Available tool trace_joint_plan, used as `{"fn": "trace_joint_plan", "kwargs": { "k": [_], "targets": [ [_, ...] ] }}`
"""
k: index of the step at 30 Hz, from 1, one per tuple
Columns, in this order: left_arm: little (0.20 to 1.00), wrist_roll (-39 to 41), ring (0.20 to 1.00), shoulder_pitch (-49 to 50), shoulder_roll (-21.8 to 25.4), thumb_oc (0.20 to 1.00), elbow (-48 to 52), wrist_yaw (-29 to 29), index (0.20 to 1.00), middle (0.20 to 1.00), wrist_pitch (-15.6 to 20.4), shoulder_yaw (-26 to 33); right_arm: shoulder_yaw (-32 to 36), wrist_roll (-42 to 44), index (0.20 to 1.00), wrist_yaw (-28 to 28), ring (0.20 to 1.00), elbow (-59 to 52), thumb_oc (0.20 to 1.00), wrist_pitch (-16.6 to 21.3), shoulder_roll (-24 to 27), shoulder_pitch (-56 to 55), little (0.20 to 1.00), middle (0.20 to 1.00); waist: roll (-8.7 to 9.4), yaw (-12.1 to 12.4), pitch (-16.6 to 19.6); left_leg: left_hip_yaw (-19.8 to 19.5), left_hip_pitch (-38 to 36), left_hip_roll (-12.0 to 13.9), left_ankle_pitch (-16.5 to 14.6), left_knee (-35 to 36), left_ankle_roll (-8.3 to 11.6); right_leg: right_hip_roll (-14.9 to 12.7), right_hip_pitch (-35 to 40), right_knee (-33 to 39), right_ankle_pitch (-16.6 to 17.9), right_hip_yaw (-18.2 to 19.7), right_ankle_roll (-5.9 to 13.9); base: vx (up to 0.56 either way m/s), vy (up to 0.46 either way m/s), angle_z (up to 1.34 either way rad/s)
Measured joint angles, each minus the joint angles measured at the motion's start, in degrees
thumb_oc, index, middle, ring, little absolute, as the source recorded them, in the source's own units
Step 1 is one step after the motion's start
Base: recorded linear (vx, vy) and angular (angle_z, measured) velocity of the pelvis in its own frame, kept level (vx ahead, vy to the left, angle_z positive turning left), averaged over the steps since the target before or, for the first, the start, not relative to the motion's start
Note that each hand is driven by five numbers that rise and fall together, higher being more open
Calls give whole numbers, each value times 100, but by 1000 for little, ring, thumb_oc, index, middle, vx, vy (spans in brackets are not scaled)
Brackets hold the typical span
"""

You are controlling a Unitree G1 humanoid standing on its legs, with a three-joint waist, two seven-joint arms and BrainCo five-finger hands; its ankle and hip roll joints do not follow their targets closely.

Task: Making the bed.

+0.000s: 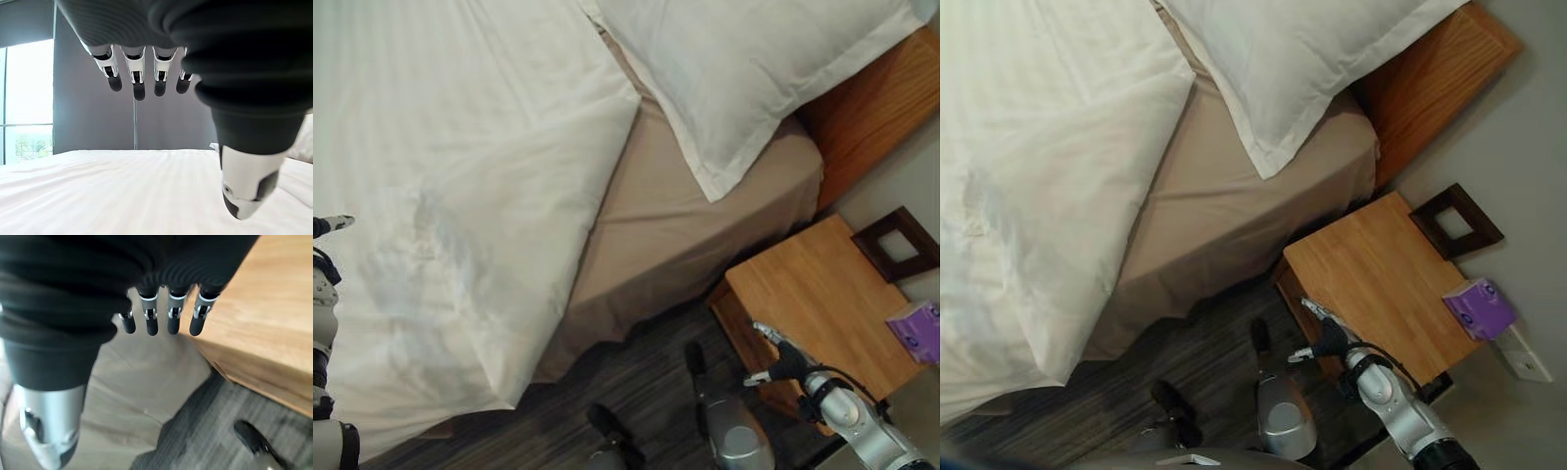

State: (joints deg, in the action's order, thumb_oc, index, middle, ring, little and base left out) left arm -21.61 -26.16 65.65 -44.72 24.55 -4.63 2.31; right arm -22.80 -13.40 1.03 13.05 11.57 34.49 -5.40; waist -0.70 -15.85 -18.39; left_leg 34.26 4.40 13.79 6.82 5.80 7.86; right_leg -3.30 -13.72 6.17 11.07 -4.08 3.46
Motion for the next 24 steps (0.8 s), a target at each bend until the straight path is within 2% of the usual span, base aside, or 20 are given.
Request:
{"fn": "trace_joint_plan", "kwargs": {
  "k": [4,5,6,8,11,14,17,20,24],
  "targets": [
    [1000,-12,1000,-435,14,1000,-8,14,1000,1000,-145,-228,-205,98,1000,21,1000,170,1000,2,-143,220,1000,1000,46,37,-90,-4,337,5,64,-2,-11,20,-324,-29,102,-8,-33,-64,-77,-2],
    [1000,-240,1000,-184,-18,1000,-78,193,1000,1000,-2,-248,-263,102,1000,36,1000,174,1000,34,-226,368,1000,1000,54,14,-160,10,457,34,68,1,-7,22,-462,-30,117,3,-40,-62,-56,-8],
    [1000,-237,1000,258,-173,1000,-106,284,1000,1000,81,-64,-273,108,1000,60,1000,243,1000,65,-268,455,1000,1000,47,27,-237,20,492,47,68,-4,-7,30,-503,-33,119,3,-37,-68,-57,-15],
    [1000,-217,1000,1168,-884,1000,-186,491,1000,1000,201,546,-115,204,1000,164,1000,389,1000,93,-412,495,1000,1000,2,23,-386,18,537,67,62,-9,5,42,-558,-34,127,3,-45,-59,-41,-4],
    [1000,-157,1000,1696,-1267,1000,-109,645,1000,1000,170,816,-128,343,1000,263,1000,396,1000,106,-387,455,1000,1000,119,150,-639,-20,596,100,82,-32,18,73,-588,-34,130,-28,-50,-68,-34,10],
    [1000,-166,1000,1595,-1211,1000,78,811,1000,1000,160,840,-150,496,1000,364,1000,417,1000,139,-429,442,1000,1000,190,335,-747,-52,715,79,106,-31,9,41,-684,-27,131,-59,-52,-78,-38,11],
    [1000,-171,1000,1557,-1156,1000,179,971,1000,1000,154,731,-199,531,1000,388,1000,432,1000,240,-450,465,1000,1000,162,319,-861,-54,939,31,109,0,4,-10,-898,-22,100,-48,4,-67,-31,0],
    [1000,-172,1000,1394,-1256,1000,240,1159,1000,1000,117,782,-251,546,1000,484,1000,589,1000,244,-515,535,1000,1000,71,320,-1028,-51,1058,15,137,1,-33,-16,-1025,-29,199,-44,-30,0,0,0],
    [1000,-176,1000,1270,-1271,1000,465,1189,1000,1000,54,741,-298,541,1000,573,1000,591,1000,256,-530,569,1000,1000,27,298,-1051,-58,1027,-4,139,0,-36,-25,-998,-29,199,-39,-29,11,-6,-1]
  ]
}}
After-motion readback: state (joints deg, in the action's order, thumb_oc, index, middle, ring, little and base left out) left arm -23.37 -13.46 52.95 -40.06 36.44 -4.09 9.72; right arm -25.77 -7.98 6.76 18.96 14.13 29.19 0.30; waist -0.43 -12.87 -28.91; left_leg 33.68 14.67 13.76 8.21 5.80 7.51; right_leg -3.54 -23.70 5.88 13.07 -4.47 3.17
